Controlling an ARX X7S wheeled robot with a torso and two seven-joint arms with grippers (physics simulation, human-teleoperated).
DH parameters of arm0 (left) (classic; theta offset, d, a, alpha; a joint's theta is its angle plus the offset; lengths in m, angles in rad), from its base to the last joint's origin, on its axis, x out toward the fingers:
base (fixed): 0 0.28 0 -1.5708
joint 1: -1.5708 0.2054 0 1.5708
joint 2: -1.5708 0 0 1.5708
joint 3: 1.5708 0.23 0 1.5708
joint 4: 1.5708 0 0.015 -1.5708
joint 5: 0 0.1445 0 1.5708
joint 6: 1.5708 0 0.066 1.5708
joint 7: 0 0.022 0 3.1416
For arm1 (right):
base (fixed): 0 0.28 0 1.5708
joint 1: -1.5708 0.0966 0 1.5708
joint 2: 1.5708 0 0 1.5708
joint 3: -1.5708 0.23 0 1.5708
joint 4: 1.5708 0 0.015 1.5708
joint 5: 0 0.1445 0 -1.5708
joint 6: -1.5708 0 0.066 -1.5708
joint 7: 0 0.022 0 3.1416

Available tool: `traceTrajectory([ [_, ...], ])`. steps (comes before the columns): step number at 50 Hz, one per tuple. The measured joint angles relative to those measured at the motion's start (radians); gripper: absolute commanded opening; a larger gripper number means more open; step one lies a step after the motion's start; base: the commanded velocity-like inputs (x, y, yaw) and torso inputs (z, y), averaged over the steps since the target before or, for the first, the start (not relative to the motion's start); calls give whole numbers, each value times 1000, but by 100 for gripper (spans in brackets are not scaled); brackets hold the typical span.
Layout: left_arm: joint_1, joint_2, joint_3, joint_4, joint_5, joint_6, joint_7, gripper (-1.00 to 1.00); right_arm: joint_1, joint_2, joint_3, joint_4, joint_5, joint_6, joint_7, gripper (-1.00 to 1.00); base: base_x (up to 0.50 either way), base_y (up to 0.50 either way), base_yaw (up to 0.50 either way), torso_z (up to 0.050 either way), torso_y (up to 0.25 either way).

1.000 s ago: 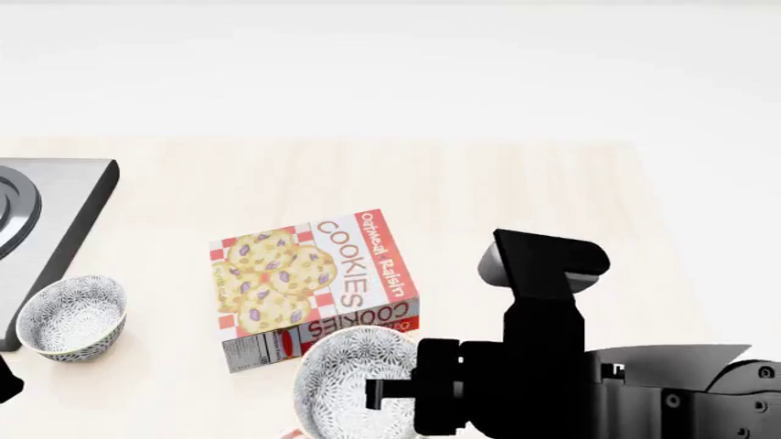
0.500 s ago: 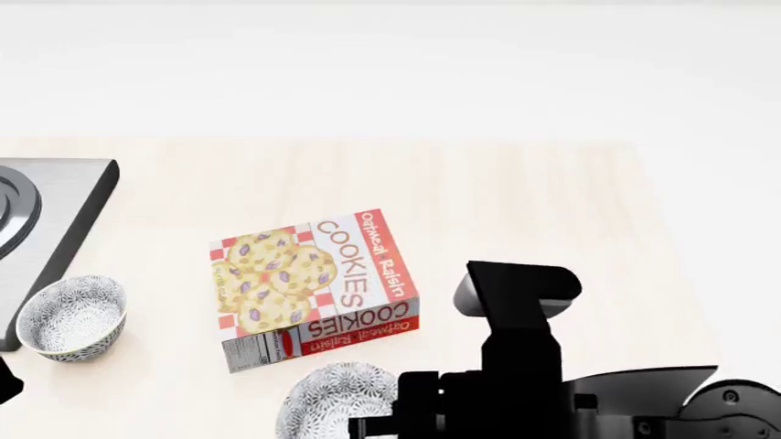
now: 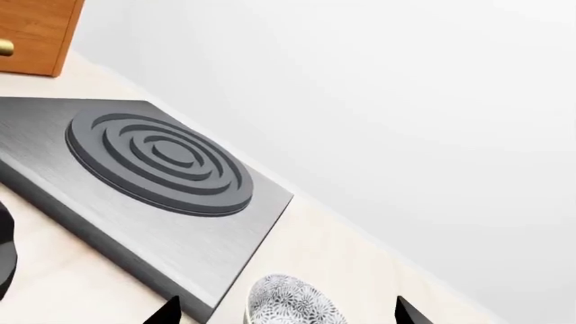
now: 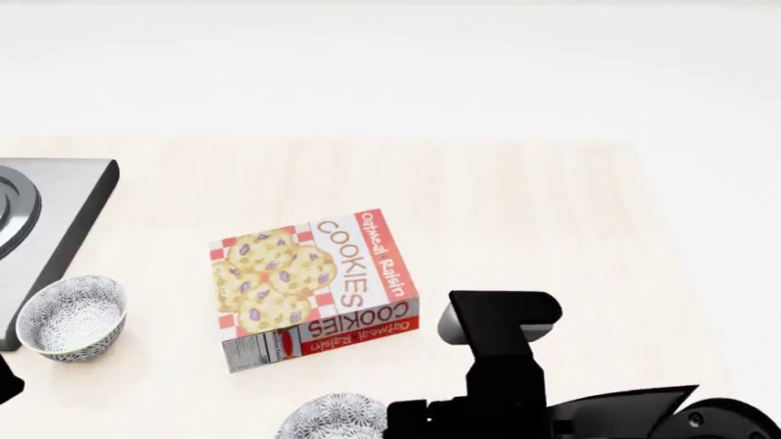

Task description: Pick the akita bowl next to the plate and place it on the plate.

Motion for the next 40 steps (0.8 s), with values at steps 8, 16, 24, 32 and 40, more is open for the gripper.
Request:
traceTrajectory([
  [8,2,-3,1,6,-4,-3,-5,100,-8,0,-25,-2,-23,-13,-30,-100,0,0,0,0,0],
  [16,4,-6,3,17,-8,-8,-12,100,-12,-2,-54,3,-54,-29,-65,-100,0,0,0,0,0],
  [24,3,-7,5,15,-9,-6,-13,100,-15,-4,-78,8,-76,-41,-90,-100,0,0,0,0,0],
  [32,4,-8,6,17,-10,-6,-15,100,-18,-2,-100,14,-100,-55,-112,-100,0,0,0,0,1],
  [40,4,-9,8,16,-11,-3,-15,100,-21,1,-121,18,-121,-66,-126,-100,0,0,0,0,0],
])
